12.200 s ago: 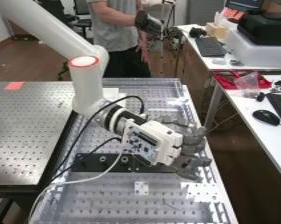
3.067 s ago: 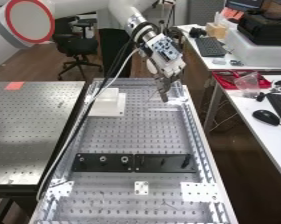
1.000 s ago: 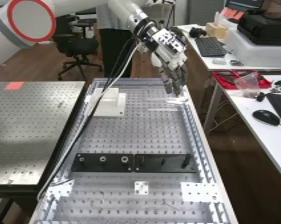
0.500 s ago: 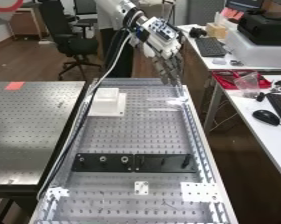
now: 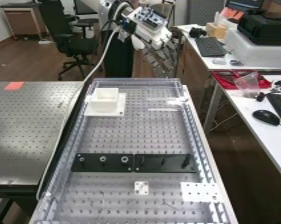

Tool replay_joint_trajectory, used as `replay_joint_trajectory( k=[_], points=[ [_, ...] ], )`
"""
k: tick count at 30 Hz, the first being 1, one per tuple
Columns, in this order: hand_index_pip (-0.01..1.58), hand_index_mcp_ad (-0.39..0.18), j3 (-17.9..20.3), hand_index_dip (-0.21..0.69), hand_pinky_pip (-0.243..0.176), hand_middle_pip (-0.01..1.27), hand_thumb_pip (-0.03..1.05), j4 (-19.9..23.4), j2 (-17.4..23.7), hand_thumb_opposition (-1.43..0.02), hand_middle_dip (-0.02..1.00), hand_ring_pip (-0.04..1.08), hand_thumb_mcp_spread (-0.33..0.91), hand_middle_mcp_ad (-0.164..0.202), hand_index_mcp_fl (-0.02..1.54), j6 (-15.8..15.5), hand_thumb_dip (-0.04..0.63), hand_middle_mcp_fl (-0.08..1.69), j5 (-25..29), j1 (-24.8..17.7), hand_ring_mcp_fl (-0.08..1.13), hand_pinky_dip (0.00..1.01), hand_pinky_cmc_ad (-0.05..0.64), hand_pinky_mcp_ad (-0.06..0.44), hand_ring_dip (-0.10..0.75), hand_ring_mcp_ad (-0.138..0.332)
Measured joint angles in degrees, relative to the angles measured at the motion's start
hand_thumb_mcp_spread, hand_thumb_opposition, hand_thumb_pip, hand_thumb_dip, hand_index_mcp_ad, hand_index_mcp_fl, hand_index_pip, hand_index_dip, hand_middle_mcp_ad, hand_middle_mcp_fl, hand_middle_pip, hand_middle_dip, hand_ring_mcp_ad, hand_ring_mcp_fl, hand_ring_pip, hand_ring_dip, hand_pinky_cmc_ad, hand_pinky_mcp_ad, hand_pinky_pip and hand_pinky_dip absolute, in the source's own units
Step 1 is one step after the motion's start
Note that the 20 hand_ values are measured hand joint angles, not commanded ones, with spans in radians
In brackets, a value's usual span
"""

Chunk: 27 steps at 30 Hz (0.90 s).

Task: Grab the chopstick and place it in the clear container

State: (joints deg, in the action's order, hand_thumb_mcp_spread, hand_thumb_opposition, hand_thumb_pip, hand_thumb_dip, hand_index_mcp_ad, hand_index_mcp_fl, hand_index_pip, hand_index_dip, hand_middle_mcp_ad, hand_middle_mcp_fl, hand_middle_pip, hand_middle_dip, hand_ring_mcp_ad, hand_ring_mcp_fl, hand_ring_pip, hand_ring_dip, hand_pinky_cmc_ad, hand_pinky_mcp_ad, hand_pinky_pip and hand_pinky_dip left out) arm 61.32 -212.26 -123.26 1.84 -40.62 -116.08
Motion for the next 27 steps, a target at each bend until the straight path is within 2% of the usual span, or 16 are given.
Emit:
replay_joint_trajectory(
  k=[7,10,18,21,23,24,26,27],
  points=[
    [0.74,-0.059,9.6,0.035,-0.105,0.44,0.77,11.1,6.7,-0.78,0.58,0.2,0.38,0.07,0.47,-4.9,0.283,0.56,-1.4,0.8,0.3,0.83,0.417,0.291,0.394,0.103],
    [0.75,-0.056,13.3,0.016,-0.105,0.46,0.77,15.5,9.3,-0.78,0.58,0.2,0.38,0.072,0.48,-7.0,0.283,0.56,-2.4,1.3,0.27,0.79,0.396,0.293,0.394,0.101],
    [0.79,-0.059,23.8,-0.012,-0.105,0.46,0.75,29.3,16.4,-0.78,0.57,0.2,0.38,0.072,0.55,-14.4,0.283,0.56,-8.1,3.8,0.27,0.75,0.379,0.297,0.401,0.101],
    [0.8,-0.059,27.8,-0.028,-0.105,0.46,0.75,35.0,18.9,-0.79,0.57,0.2,0.38,0.072,0.57,-18.1,0.278,0.56,-11.6,5.4,0.28,0.74,0.38,0.297,0.401,0.101],
    [0.79,-0.061,30.8,-0.042,-0.105,0.44,0.75,39.5,20.7,-0.79,0.56,0.2,0.38,0.068,0.58,-22.0,0.267,0.6,-15.0,7.1,0.28,0.73,0.379,0.295,0.403,0.101],
    [0.79,-0.063,31.5,-0.042,-0.105,0.44,0.75,40.5,21.1,-0.79,0.56,0.2,0.36,0.068,0.59,-23.0,0.267,0.59,-15.9,7.6,0.28,0.73,0.379,0.295,0.403,0.101],
    [0.76,-0.065,33.7,-0.051,-0.105,0.41,0.75,44.1,22.4,-0.79,0.56,0.19,0.37,0.068,0.6,-27.9,0.267,0.59,-19.7,9.5,0.28,0.74,0.379,0.298,0.403,0.101],
    [0.74,-0.07,34.0,-0.051,-0.105,0.4,0.75,44.7,22.6,-0.79,0.56,0.19,0.36,0.072,0.6,-28.9,0.267,0.59,-20.4,9.8,0.28,0.74,0.384,0.298,0.403,0.101]
  ],
)
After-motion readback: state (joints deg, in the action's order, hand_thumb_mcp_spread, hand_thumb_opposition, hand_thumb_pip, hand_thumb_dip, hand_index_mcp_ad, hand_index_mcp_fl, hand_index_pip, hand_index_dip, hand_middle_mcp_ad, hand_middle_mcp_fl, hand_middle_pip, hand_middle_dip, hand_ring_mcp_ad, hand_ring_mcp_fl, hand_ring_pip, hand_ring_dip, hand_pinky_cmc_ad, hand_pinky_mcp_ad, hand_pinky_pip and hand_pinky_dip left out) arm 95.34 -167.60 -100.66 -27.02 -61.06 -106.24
